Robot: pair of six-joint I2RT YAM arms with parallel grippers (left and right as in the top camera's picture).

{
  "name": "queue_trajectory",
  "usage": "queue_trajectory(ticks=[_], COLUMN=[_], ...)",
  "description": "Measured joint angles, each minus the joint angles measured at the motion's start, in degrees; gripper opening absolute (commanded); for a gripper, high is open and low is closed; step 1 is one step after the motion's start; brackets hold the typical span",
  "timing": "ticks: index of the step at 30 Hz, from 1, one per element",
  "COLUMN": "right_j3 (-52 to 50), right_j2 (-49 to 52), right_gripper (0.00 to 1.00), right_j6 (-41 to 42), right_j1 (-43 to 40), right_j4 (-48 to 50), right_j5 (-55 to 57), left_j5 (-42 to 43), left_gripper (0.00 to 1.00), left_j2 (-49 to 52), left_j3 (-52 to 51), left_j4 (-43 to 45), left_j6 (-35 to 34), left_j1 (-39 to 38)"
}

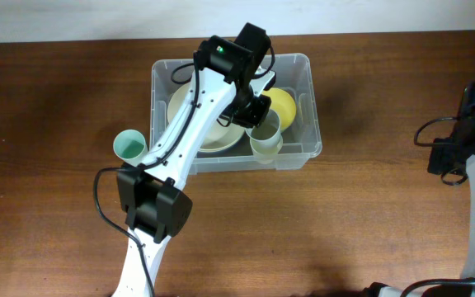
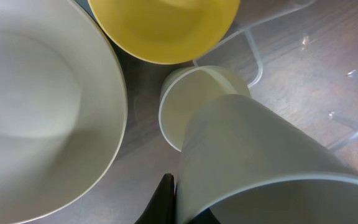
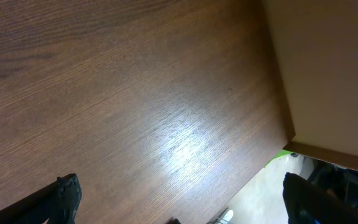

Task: Pack container
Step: 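Carry the grey-white cup into the bin and drop it into the white cup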

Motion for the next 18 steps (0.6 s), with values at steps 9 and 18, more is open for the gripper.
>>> queue_trajectory(ticks=[9, 18], right_j3=[0.0, 0.0], right_j2=[0.0, 0.0], right_gripper=[0.99, 0.99], right_j6=[0.0, 0.0], right_j1=[0.0, 0.0], right_j4=[0.0, 0.0], right_j5=[0.0, 0.0], left_j5=[0.0, -0.1], left_gripper=[0.02, 0.16], left_j2=[0.0, 0.0], left_j3=[-3.4, -4.2], left_j4=[2.2, 3.0], left_j6=[0.0, 0.0], left_j1=[0.0, 0.0])
